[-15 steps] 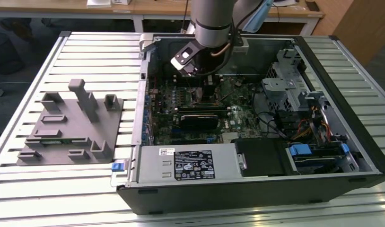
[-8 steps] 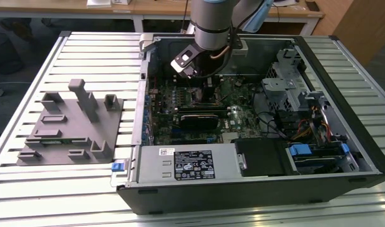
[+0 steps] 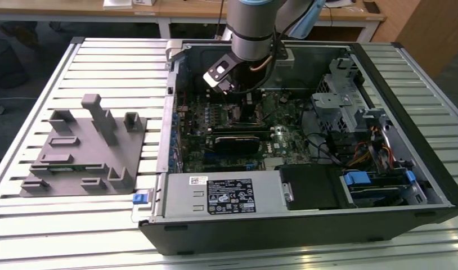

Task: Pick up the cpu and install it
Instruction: 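Place the cpu into insertion slot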

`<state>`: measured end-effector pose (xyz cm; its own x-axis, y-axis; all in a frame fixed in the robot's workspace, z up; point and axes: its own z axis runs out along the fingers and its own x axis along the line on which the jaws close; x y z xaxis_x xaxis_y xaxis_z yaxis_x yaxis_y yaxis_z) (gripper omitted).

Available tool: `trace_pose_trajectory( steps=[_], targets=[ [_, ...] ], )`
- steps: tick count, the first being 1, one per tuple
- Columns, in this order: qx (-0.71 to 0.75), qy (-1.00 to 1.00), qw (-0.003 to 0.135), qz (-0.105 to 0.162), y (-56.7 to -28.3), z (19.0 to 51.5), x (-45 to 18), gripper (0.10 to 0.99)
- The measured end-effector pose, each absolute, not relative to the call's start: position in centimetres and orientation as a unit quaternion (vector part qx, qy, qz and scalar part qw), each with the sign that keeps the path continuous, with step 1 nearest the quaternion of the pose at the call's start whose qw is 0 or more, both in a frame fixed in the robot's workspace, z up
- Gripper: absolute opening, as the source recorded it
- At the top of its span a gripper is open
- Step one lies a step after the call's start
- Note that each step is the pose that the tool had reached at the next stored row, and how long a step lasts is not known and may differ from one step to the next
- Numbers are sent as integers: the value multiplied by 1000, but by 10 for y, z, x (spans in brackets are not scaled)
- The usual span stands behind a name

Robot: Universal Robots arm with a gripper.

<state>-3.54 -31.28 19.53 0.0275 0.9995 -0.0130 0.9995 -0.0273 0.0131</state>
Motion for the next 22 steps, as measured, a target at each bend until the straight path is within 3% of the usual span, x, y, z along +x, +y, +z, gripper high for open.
trace_pose_trajectory(
  steps=[22],
  targets=[
    [717,697,9,0,-313,195,-35,533]
  ],
)
